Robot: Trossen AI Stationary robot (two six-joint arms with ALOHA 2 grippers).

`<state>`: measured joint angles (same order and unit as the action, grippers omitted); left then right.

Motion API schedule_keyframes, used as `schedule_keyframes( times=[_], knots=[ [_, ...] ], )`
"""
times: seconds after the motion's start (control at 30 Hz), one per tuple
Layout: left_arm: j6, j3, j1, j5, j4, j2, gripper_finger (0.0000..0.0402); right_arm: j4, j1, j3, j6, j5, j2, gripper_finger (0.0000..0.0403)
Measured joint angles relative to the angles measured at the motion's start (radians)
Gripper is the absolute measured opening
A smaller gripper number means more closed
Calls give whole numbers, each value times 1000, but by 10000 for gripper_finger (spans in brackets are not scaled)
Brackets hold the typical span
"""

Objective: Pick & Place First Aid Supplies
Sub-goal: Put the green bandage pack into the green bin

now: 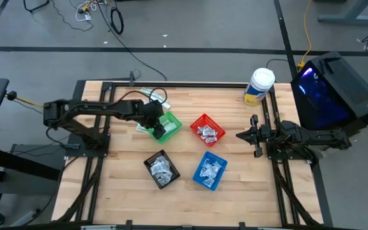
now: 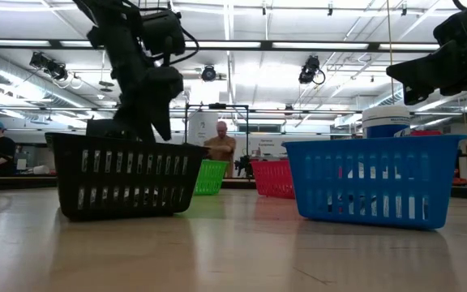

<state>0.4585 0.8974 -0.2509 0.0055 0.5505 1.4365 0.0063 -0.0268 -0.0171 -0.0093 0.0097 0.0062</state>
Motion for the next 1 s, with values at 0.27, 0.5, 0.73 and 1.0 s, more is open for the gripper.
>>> schedule_keyframes(
  times=[0.27, 0.5, 0.73, 1.0],
  knots=[
    [-87, 0, -35, -21, 137, -160, 291, 0, 0, 0, 0, 0, 0, 13],
    [-311, 0, -39, -36, 233, -259, 291, 0, 0, 0, 0, 0, 0, 13],
    [-553, -1, -39, -96, 314, -269, 291, 0, 0, 0, 0, 0, 0, 13],
    [-788, -62, -39, -60, 303, -269, 291, 0, 0, 0, 0, 0, 0, 13]
  ],
)
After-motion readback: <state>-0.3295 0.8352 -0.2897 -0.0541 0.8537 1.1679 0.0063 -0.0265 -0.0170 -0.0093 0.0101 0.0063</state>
